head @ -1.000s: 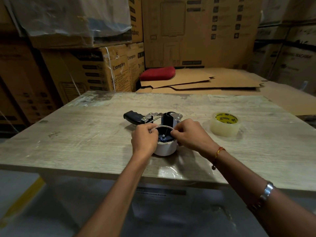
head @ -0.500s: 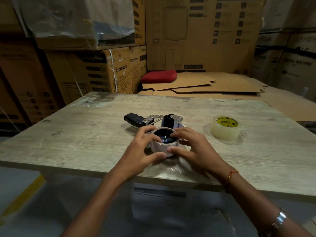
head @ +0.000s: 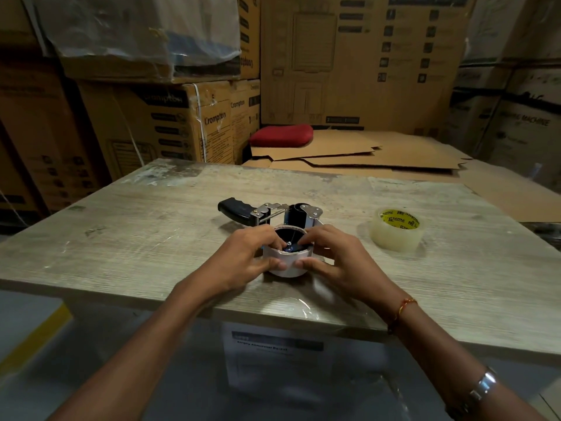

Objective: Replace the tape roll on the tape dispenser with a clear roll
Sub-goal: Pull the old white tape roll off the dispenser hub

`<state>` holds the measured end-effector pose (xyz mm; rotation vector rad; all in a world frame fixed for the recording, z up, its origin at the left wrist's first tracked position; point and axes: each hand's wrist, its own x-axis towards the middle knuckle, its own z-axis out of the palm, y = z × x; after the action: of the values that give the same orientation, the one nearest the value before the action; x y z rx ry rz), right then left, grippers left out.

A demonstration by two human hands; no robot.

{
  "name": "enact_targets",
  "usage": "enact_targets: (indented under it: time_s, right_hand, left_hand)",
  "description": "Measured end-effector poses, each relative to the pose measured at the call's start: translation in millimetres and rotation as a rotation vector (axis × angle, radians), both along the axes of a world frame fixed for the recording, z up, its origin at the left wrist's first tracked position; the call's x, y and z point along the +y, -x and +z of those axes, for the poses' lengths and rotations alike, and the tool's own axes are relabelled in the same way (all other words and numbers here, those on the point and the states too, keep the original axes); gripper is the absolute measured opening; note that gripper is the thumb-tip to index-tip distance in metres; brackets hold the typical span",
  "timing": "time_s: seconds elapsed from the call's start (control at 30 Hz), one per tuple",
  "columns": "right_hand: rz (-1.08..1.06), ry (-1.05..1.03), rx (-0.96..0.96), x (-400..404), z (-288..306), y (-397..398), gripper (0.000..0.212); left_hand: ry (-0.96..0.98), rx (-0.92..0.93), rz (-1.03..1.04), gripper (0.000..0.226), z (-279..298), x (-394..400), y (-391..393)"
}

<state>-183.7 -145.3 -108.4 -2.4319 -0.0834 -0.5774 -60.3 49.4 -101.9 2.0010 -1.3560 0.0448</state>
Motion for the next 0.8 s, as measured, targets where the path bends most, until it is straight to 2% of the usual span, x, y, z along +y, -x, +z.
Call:
enact_targets:
  time_s: [0.1, 0.23, 0.47, 0.63, 0.8]
  right_hand:
    - [-0.023, -0.003, 0.006, 3, -1, 0, 0.048]
    - [-0.036, -0.023, 0.017, 2, -2, -1, 0.055]
    - [0.032, -0.291, 0.094, 12, -7, -5, 0.075]
    - [0.028, -0.324, 0.056, 11, -10, -6, 0.082]
    - [0.016, -0.357, 0.015, 9, -11, -7, 0.084]
  left_hand:
    - [-0.01, -0.045, 0.002, 0.03, 2, 0, 1]
    - [-0.017, -0.061, 0.002, 0.028, 3, 1, 0]
    - [-0.006, -0.125, -0.04, 0.03, -2, 4, -3]
    - [-0.092, -0.254, -0.013, 0.051, -10, 11, -9]
    - [-0.164, -0.429, -0.028, 0.051, 0, 6, -16]
